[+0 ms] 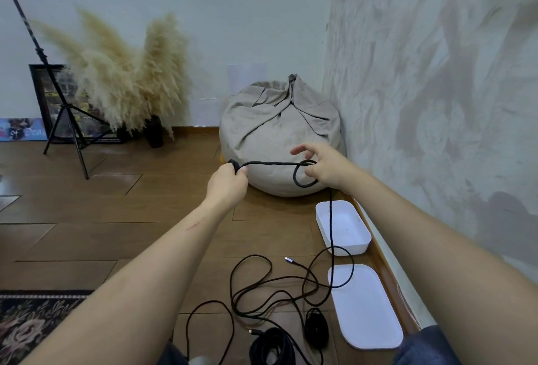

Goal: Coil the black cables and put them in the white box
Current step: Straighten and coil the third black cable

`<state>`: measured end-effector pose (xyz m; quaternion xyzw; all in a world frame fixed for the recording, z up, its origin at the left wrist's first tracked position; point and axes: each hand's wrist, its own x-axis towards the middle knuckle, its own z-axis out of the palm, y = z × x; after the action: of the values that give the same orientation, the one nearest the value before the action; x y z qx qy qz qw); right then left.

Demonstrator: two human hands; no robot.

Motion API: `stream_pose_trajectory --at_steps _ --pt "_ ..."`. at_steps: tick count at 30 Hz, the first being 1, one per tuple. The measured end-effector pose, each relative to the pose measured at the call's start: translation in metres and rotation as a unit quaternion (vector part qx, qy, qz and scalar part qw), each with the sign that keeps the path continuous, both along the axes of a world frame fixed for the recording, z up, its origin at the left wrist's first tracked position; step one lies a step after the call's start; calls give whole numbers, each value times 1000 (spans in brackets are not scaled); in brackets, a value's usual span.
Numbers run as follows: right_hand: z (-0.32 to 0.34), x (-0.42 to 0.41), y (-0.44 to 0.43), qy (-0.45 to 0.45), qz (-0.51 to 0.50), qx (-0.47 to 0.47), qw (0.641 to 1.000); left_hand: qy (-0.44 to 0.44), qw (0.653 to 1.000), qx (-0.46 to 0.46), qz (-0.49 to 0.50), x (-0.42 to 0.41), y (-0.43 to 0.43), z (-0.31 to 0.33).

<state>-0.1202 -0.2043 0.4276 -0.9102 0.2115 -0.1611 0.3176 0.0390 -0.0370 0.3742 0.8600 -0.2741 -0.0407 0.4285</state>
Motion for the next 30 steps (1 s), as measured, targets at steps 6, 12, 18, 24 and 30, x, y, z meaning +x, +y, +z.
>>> stream_pose_trajectory --at_steps 6,12,18,24,30 --pt "-12 7 -8 -5 -68 -24 997 -27 999 20 37 9 4 -8" --pt "-14 3 1 -105 -28 314 943 -18 998 17 56 14 4 -13" --pt "-5 -4 -2 -111 44 528 841 15 995 -9 98 24 11 -12" --pt "-13 -13 -12 -56 32 524 849 15 994 -8 111 28 14 -14" --pt "-18 -13 -14 -23 36 514 857 -1 993 1 119 26 13 -16"
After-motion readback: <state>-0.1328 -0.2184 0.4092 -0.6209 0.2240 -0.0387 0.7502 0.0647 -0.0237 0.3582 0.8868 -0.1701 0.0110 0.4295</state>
